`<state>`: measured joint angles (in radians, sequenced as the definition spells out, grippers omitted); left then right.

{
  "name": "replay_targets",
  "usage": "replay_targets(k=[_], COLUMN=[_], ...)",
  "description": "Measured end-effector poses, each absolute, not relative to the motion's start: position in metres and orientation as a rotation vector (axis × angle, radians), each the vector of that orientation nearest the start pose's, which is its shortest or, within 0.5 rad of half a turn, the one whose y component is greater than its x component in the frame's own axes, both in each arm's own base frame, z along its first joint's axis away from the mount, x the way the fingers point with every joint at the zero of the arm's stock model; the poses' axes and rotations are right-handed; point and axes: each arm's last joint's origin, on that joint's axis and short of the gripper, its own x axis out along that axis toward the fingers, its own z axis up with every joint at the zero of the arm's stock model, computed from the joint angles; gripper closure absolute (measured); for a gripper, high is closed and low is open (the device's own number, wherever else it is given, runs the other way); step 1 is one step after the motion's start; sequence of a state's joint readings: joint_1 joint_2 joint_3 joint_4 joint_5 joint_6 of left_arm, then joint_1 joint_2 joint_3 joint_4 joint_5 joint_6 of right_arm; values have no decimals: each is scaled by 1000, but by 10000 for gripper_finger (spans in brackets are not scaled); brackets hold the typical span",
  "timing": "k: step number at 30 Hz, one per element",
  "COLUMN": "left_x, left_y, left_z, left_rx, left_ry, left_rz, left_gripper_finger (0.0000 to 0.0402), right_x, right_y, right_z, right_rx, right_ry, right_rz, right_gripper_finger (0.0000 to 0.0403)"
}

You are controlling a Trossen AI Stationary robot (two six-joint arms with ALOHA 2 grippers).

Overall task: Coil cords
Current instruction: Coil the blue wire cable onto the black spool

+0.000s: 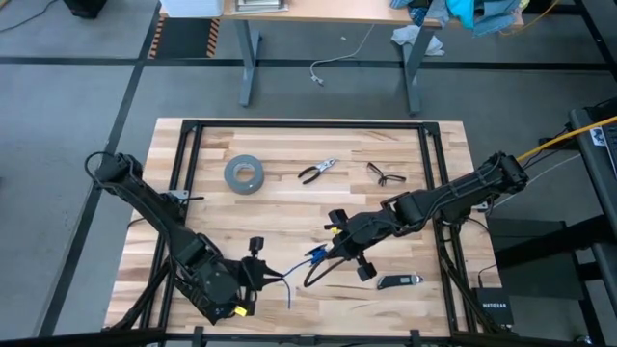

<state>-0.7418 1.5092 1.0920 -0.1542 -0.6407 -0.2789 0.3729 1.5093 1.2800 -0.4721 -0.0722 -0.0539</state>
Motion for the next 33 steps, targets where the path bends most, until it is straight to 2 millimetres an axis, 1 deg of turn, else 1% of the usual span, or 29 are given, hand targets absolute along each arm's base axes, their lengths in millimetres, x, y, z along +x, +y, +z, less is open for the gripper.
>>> replay_targets(k=[3, 6, 10, 14, 17, 20, 25, 30, 33], left_x=[252, 253, 257, 263, 267, 270, 275, 278, 283], left_y=[-203, -195, -188, -180, -175, -173, -174, -178, -179], left_z=[281, 285, 286, 287, 287, 290, 295, 297, 293], left_rx=[149, 238, 410, 570, 647, 691, 730, 738, 749], left_ry=[431, 425, 427, 432, 431, 408, 347, 302, 297], left_rz=[-23, -14, -26, -27, -8, -6, -24, -52, -55], left_gripper_finger=[400, 400, 400, 400, 400, 400, 400, 400, 400], right_x=[308, 313, 321, 326, 328, 329, 332, 335, 340], right_y=[123, 126, 131, 134, 135, 136, 139, 141, 143], right_z=[305, 296, 287, 286, 288, 291, 295, 294, 290], right_rx=[-146, -138, -119, -107, -102, -109, -101, -110, -103], right_ry=[698, 719, 728, 693, 660, 620, 547, 525, 506], right_rz=[461, 479, 538, 581, 607, 636, 687, 726, 748], right_gripper_finger=[402, 402, 402, 402, 402, 402, 402, 402, 402])
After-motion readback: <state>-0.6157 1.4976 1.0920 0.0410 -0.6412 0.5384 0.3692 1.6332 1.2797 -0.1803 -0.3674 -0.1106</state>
